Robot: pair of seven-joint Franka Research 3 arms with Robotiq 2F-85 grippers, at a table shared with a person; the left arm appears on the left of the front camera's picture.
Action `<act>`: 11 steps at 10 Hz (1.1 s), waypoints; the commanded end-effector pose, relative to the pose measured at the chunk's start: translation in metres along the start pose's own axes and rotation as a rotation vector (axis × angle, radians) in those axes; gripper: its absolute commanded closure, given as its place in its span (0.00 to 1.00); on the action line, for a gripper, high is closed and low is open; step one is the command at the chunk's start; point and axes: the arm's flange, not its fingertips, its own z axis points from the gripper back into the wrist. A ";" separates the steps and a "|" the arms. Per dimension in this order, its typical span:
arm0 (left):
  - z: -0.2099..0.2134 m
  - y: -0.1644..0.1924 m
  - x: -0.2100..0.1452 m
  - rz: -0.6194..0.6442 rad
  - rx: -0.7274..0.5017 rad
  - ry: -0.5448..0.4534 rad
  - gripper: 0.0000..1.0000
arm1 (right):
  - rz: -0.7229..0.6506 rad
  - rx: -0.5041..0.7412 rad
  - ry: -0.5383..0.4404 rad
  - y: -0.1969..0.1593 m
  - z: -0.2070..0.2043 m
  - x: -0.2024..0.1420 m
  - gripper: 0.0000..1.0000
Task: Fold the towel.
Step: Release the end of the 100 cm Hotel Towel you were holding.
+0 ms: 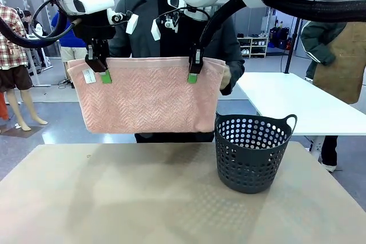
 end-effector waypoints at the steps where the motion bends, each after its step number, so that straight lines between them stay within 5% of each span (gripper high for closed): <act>1: 0.000 0.000 0.000 0.006 0.004 0.006 1.00 | 0.011 -0.011 -0.004 -0.001 0.001 -0.001 1.00; 11: 0.000 0.000 0.000 0.006 0.004 0.006 1.00 | 0.011 -0.011 -0.004 -0.001 0.001 -0.001 1.00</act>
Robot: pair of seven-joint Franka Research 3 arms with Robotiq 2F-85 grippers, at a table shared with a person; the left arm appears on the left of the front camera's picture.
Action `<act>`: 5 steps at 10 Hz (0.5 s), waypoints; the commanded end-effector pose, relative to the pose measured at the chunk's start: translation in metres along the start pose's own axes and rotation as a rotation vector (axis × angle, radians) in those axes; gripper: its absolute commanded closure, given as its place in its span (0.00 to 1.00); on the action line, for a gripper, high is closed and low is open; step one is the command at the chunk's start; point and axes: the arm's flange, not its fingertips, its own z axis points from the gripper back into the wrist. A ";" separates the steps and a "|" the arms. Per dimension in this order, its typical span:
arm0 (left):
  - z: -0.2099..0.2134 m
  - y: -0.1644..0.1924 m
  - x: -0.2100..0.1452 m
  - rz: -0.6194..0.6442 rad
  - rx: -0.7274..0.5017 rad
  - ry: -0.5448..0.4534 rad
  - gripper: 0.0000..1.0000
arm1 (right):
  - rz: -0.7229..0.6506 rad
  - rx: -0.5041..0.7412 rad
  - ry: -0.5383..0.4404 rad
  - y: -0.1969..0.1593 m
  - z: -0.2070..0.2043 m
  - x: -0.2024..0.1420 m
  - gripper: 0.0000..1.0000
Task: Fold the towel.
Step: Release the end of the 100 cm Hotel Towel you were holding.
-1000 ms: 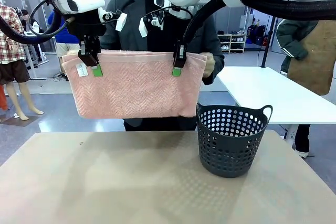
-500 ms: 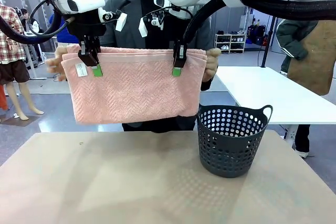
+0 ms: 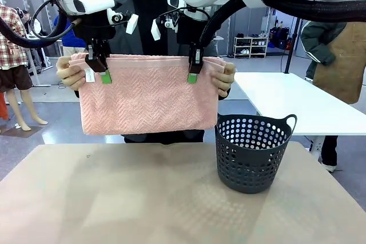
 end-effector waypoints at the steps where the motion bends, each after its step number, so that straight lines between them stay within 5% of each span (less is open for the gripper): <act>1: 0.000 0.000 0.000 0.006 0.004 0.006 1.00 | 0.010 -0.011 -0.004 -0.002 0.001 -0.001 1.00; 5: 0.000 0.000 0.000 0.006 0.004 0.006 1.00 | 0.010 -0.011 -0.004 -0.002 0.001 -0.001 1.00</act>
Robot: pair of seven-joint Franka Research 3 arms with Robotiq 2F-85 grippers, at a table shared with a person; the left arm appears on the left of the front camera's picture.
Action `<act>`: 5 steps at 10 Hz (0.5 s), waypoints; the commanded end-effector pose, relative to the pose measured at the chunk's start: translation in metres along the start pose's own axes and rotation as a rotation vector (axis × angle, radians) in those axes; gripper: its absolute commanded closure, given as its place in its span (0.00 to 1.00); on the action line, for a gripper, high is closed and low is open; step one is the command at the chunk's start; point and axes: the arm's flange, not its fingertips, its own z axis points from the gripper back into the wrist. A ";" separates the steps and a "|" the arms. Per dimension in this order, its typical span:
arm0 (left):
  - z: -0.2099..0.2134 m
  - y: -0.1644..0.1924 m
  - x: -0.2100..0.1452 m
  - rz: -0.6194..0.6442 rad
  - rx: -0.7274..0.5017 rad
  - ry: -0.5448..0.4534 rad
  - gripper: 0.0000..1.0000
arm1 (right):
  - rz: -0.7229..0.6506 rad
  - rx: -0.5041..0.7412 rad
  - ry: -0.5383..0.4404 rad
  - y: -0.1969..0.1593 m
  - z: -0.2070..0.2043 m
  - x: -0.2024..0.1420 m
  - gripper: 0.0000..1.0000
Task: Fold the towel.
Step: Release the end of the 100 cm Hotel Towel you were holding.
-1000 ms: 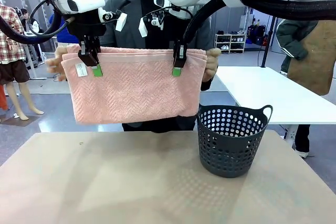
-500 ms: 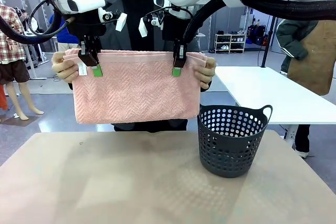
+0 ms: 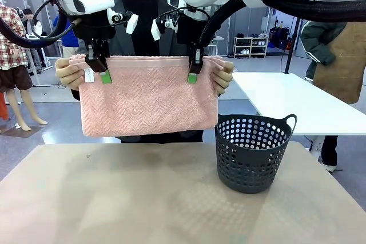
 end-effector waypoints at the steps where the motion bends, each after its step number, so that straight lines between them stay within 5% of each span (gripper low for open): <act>1: 0.000 0.000 0.000 0.006 0.004 0.006 1.00 | 0.010 -0.010 -0.003 -0.002 0.000 -0.001 1.00; 5: 0.000 0.000 0.000 0.006 0.004 0.006 1.00 | 0.010 -0.010 -0.003 -0.002 0.000 -0.001 1.00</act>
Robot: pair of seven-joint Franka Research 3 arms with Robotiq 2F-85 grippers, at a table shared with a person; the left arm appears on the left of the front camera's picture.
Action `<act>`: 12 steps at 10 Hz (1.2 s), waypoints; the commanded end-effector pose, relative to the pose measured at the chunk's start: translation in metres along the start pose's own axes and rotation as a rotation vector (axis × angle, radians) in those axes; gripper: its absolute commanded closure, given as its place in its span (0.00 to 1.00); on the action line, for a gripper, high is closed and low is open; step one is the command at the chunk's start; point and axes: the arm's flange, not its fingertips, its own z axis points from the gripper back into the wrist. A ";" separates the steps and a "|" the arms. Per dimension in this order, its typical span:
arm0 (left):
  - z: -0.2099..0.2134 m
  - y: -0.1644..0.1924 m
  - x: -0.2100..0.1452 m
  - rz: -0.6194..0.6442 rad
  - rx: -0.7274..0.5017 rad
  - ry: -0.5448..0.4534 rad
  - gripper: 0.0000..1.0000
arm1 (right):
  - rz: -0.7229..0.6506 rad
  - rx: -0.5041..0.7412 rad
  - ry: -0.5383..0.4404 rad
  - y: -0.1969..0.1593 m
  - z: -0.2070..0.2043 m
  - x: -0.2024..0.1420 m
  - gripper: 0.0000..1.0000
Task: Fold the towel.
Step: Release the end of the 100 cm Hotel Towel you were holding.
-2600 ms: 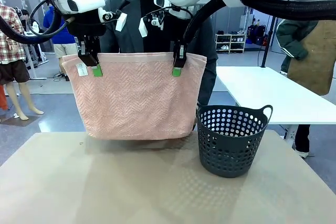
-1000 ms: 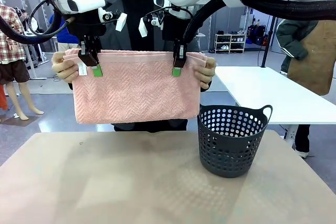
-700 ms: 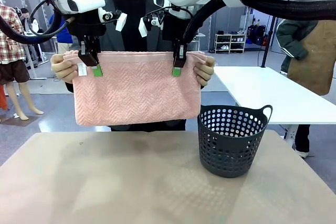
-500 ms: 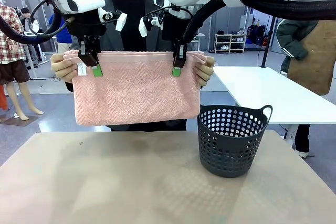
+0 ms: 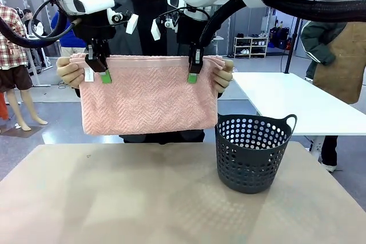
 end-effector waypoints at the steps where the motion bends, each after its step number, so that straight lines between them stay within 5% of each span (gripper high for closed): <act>1: 0.000 0.000 0.000 0.000 0.000 0.000 0.63 | 0.000 0.000 0.000 0.000 0.000 0.000 0.75; 2: 0.002 0.000 -0.002 -0.001 0.010 -0.004 0.65 | -0.003 -0.007 -0.001 0.000 0.002 -0.001 0.64; 3: 0.003 -0.001 -0.003 -0.008 0.010 -0.007 0.33 | -0.014 -0.010 -0.004 0.000 0.005 -0.002 0.43; 4: 0.007 -0.002 -0.005 -0.010 0.015 -0.009 0.35 | -0.019 -0.017 -0.004 0.000 0.008 -0.003 0.32; 5: 0.012 -0.002 -0.006 -0.002 0.028 -0.014 0.03 | -0.022 -0.024 -0.005 -0.001 0.012 -0.004 0.12; 6: 0.017 -0.002 -0.007 0.008 0.038 -0.019 0.40 | -0.024 -0.027 -0.010 -0.001 0.014 -0.004 0.00; 7: 0.020 -0.002 -0.008 0.018 0.045 -0.021 0.00 | -0.029 -0.029 -0.013 -0.001 0.016 -0.005 0.00; 8: 0.024 -0.002 -0.009 0.030 0.050 -0.025 0.10 | -0.029 -0.034 -0.017 -0.001 0.019 -0.006 0.00; 9: 0.029 -0.002 -0.009 0.044 0.056 -0.031 0.00 | -0.031 -0.043 -0.030 0.000 0.028 -0.008 0.13; 10: 0.038 -0.003 -0.010 0.054 0.072 -0.044 0.10 | -0.033 -0.054 -0.060 0.000 0.040 -0.010 0.04; 11: 0.051 -0.005 -0.013 0.067 0.101 -0.070 0.00 | -0.036 -0.065 -0.099 0.000 0.054 -0.013 0.00; 12: 0.065 -0.008 -0.019 0.067 0.116 -0.143 0.00 | -0.047 -0.080 -0.138 0.000 0.070 -0.019 0.00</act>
